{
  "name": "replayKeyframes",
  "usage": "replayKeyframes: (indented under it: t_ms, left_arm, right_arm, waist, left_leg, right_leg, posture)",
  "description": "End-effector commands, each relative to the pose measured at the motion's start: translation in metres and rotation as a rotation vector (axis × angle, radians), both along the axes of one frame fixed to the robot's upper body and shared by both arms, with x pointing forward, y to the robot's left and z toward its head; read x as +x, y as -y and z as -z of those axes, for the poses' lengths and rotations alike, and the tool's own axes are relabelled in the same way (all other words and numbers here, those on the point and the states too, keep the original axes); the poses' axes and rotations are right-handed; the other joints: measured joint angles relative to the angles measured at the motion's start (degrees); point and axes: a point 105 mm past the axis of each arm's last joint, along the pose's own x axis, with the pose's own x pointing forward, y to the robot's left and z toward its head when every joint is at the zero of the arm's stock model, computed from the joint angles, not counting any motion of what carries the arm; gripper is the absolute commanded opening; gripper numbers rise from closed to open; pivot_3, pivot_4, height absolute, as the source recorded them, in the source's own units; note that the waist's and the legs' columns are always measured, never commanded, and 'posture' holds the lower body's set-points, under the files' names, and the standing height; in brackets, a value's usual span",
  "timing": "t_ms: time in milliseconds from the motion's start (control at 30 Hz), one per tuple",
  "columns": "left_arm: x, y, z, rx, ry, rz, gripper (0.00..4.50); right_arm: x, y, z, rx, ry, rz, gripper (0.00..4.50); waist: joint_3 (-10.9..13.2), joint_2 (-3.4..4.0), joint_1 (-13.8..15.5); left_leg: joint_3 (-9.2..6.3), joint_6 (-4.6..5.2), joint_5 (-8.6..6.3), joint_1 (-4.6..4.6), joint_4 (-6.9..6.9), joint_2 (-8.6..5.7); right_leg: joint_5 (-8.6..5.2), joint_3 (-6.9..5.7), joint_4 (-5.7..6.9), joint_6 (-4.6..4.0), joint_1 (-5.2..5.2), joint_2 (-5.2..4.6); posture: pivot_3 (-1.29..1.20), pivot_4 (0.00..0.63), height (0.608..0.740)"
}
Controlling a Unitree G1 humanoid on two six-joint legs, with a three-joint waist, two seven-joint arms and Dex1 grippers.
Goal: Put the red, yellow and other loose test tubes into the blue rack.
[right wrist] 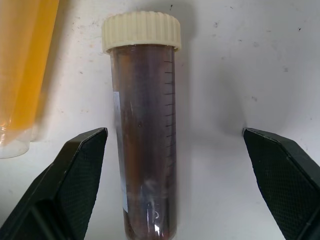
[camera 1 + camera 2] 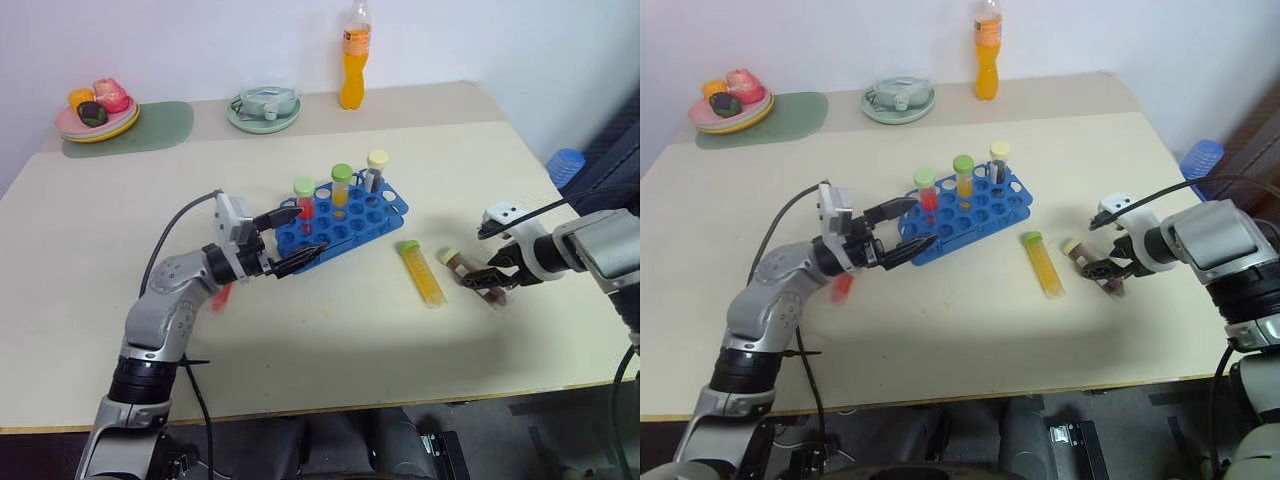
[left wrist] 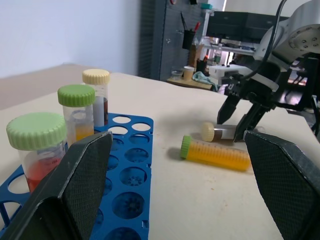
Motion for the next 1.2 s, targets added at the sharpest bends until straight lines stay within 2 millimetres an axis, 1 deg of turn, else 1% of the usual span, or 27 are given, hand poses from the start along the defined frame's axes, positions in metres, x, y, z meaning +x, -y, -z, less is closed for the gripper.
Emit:
replayKeyframes:
  t_ms: [33,200,233,267,300,367,467,633,733,833,867,933,967,1133,1200]
  left_arm:
    - [-0.004,0.001,-0.007,-0.004,0.041,0.004,4.32]
    - [-0.004,-0.001,-0.007,-0.004,0.041,-0.003,4.32]
    - [-0.004,-0.001,-0.007,-0.004,0.041,-0.003,4.32]
    - [-0.004,-0.001,-0.007,-0.003,0.042,-0.003,4.32]
    - [-0.004,-0.001,-0.007,-0.003,0.042,-0.003,4.32]
    - [-0.004,-0.001,-0.007,-0.001,0.043,-0.004,4.32]
    - [-0.003,-0.001,-0.007,0.000,0.042,-0.002,4.32]
    - [-0.002,0.000,-0.007,0.000,0.041,0.006,4.32]
    - [-0.002,0.000,-0.007,-0.001,0.041,0.008,4.32]
    - [0.000,0.000,-0.008,-0.001,0.041,0.007,4.32]
    - [0.001,-0.001,-0.008,0.000,0.042,0.006,4.32]
    - [0.002,-0.001,-0.009,-0.003,0.045,0.003,4.32]
    - [0.002,-0.002,-0.010,-0.002,0.046,0.002,4.32]
    - [0.004,-0.002,-0.011,0.000,0.050,0.001,4.32]
    - [0.004,-0.002,-0.012,-0.001,0.053,-0.001,4.32]
  right_arm:
    - [0.005,-0.006,-0.009,0.004,0.025,-0.008,4.43]
    - [0.006,-0.015,-0.006,0.013,0.017,-0.026,4.43]
    - [0.006,-0.016,-0.005,0.013,0.017,-0.028,3.91]
    - [0.006,-0.017,-0.005,0.011,0.016,-0.030,3.63]
    - [0.005,-0.017,-0.004,0.007,0.015,-0.034,3.21]
    - [0.004,-0.017,-0.002,0.002,0.014,-0.038,2.17]
    - [0.002,-0.016,0.000,-0.004,0.013,-0.039,0.80]
    - [-0.003,-0.011,0.001,-0.037,0.020,-0.046,0.76]
    - [-0.003,-0.009,-0.006,-0.050,0.064,-0.062,0.76]
    - [0.000,-0.011,-0.015,-0.044,0.128,-0.089,0.76]
    - [0.002,-0.014,-0.020,-0.032,0.163,-0.107,0.76]
    - [0.009,-0.032,-0.039,0.069,0.302,-0.173,0.76]
    - [0.012,-0.037,-0.047,0.098,0.351,-0.176,0.76]
    - [0.021,-0.062,-0.073,0.241,0.569,-0.213,0.76]
    - [0.028,-0.074,-0.092,0.334,0.735,-0.221,0.76]
  waist:
    - [0.00,0.00,0.00]
    - [0.00,0.00,-0.09]
    - [0.00,-0.01,-0.08]
    - [0.00,0.00,-0.08]
    - [0.00,-0.01,-0.08]
    - [0.00,0.00,-0.06]
    - [0.00,0.00,-0.04]
    - [0.00,-0.01,0.02]
    - [0.00,-0.01,0.19]
    - [0.00,-0.01,0.25]
    - [0.00,-0.01,0.24]
    - [0.01,-0.01,0.08]
    - [0.01,-0.01,-0.08]
    - [0.01,-0.02,-0.03]
    - [0.01,-0.05,0.03]
  left_leg:
    - [0.00,0.00,0.00,0.00,0.00,0.00]
    - [0.00,0.00,0.00,0.00,0.00,0.00]
    - [0.00,0.00,0.00,0.00,0.00,0.01]
    - [0.00,0.00,0.00,0.00,0.00,0.01]
    - [0.00,0.00,0.00,0.00,-0.01,0.01]
    - [0.00,0.00,0.00,0.00,-0.01,0.02]
    - [0.00,0.00,0.00,0.00,-0.01,0.01]
    - [0.00,0.00,0.00,0.00,0.00,0.01]
    - [0.00,0.00,0.00,-0.01,0.00,0.01]
    - [0.00,0.00,0.00,-0.02,0.00,0.00]
    - [0.00,0.00,0.00,-0.01,0.00,0.00]
    - [-0.01,0.00,0.00,-0.02,-0.01,0.00]
    - [0.01,0.00,0.00,-0.02,-0.01,0.00]
    - [0.00,-0.01,0.00,0.00,-0.02,0.03]
    - [-0.01,-0.01,0.00,-0.01,0.00,0.00]
  right_leg:
    - [0.00,0.00,0.00,0.00,0.00,0.00]
    - [0.00,0.00,0.00,0.00,-0.01,0.00]
    - [0.00,0.00,0.00,0.00,-0.01,0.01]
    - [0.00,0.00,0.00,0.00,-0.01,0.01]
    - [0.00,0.00,0.01,0.00,-0.01,0.01]
    - [0.00,0.00,0.01,0.00,-0.02,0.02]
    - [0.00,0.00,0.01,0.00,-0.01,0.01]
    - [0.00,0.00,0.01,0.00,-0.01,0.01]
    - [0.00,0.00,0.01,0.00,-0.01,0.01]
    - [0.00,-0.01,0.00,0.00,-0.01,0.00]
    - [0.00,-0.01,0.00,0.00,-0.01,0.00]
    - [0.00,-0.01,0.00,0.00,-0.01,0.00]
    - [0.00,0.00,0.00,0.00,-0.03,0.00]
    - [0.00,0.00,0.04,0.00,-0.04,0.03]
    - [0.00,-0.01,0.03,0.00,-0.02,0.01]
  posture:
    - [0.00,0.150,0.740]
    - [0.00,0.150,0.740]
    - [0.00,0.150,0.740]
    - [0.00,0.150,0.740]
    - [0.00,0.150,0.740]
    - [0.00,0.150,0.740]
    - [0.00,0.150,0.740]
    - [0.00,0.150,0.740]
    - [0.00,0.150,0.740]
    - [0.00,0.150,0.740]
    - [0.00,0.150,0.740]
    - [0.00,0.150,0.740]
    - [0.00,0.150,0.740]
    - [0.00,0.150,0.740]
    - [0.00,0.150,0.740]
